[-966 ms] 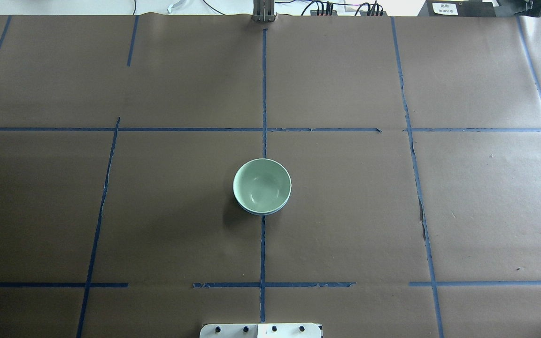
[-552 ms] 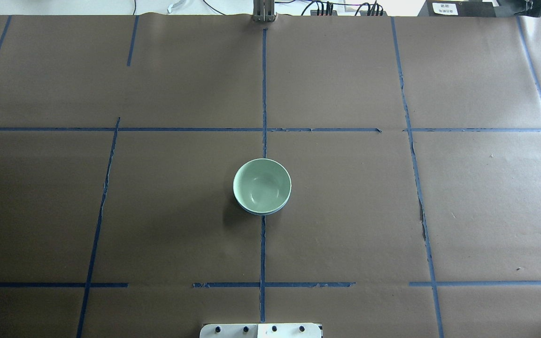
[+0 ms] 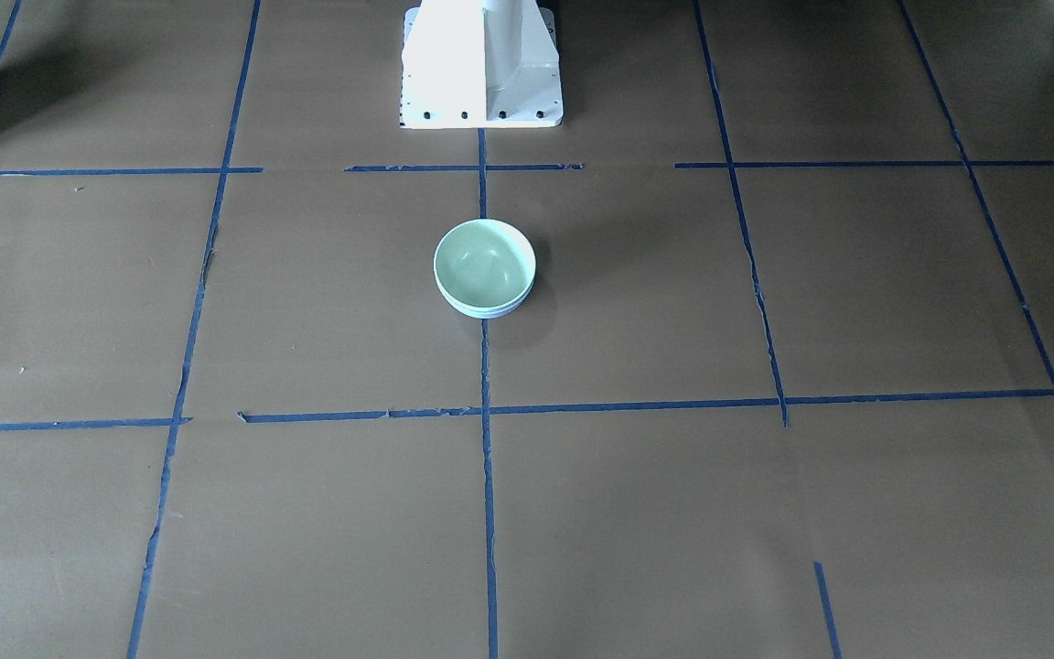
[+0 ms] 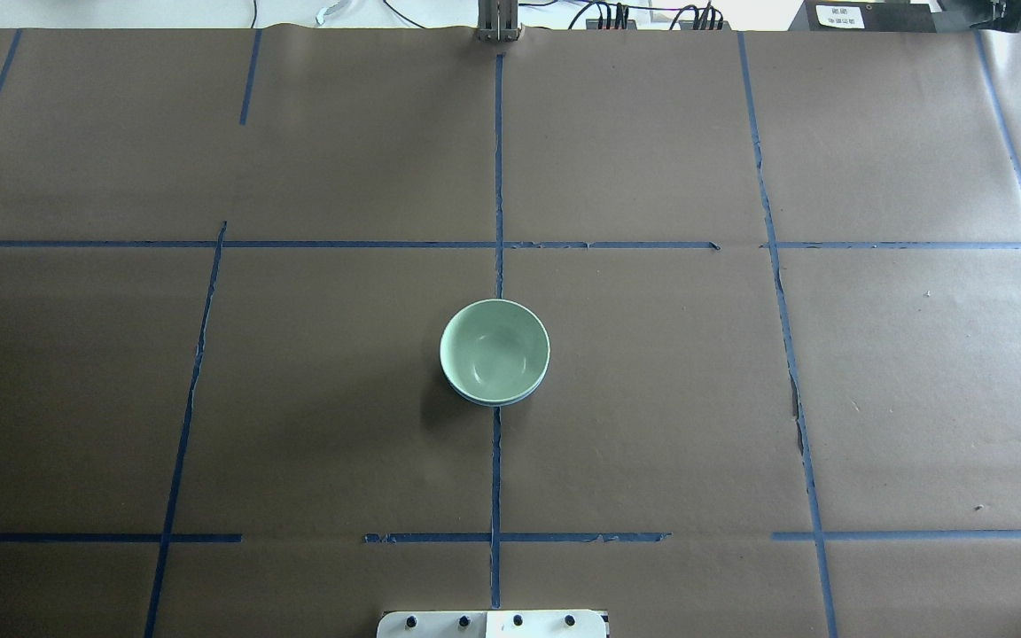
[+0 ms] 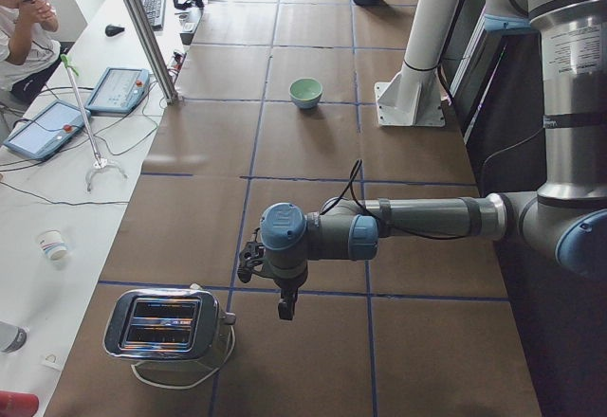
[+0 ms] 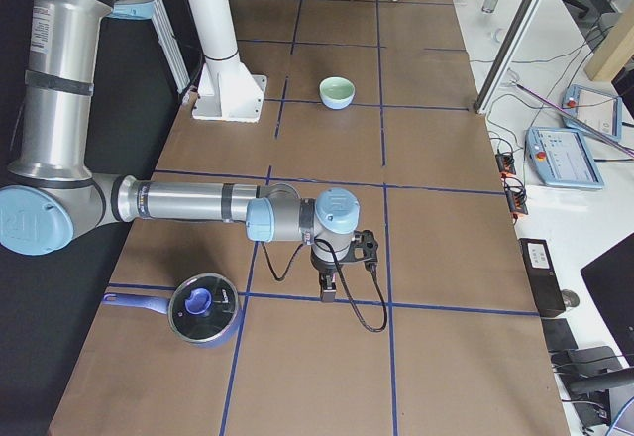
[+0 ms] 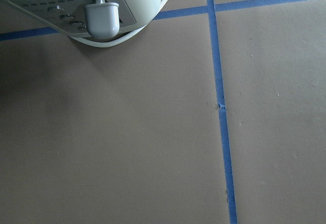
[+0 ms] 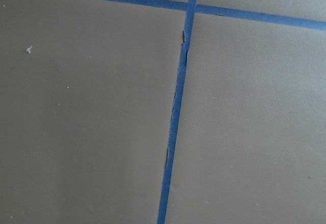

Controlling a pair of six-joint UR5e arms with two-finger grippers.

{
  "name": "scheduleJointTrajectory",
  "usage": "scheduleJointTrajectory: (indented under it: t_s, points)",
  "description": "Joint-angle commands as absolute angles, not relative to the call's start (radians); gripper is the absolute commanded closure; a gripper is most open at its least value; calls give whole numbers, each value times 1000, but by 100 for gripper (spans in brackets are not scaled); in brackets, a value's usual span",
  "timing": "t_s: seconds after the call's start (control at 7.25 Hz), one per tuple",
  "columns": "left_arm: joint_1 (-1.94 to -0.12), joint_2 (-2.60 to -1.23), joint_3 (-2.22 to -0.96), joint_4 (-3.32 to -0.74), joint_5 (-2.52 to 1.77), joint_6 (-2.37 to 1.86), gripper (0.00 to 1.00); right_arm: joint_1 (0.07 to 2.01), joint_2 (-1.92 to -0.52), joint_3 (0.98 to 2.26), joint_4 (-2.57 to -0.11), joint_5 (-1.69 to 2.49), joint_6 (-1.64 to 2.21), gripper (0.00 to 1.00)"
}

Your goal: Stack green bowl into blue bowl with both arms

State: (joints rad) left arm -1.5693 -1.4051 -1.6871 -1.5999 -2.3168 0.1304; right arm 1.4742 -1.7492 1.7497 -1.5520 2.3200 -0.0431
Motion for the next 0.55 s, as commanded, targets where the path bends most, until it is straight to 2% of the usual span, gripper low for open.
scheduleJointTrajectory:
  t_s: [0.0, 0.41]
  points:
    - [-1568, -1407, -1689, -1601, -2316, 130, 0, 1474, -1749, 1750, -1552, 2322, -41, 0]
    - [-1563, -1402, -1692, -1600, -2316, 132, 0, 1474, -1750, 1750, -1552, 2322, -41, 0]
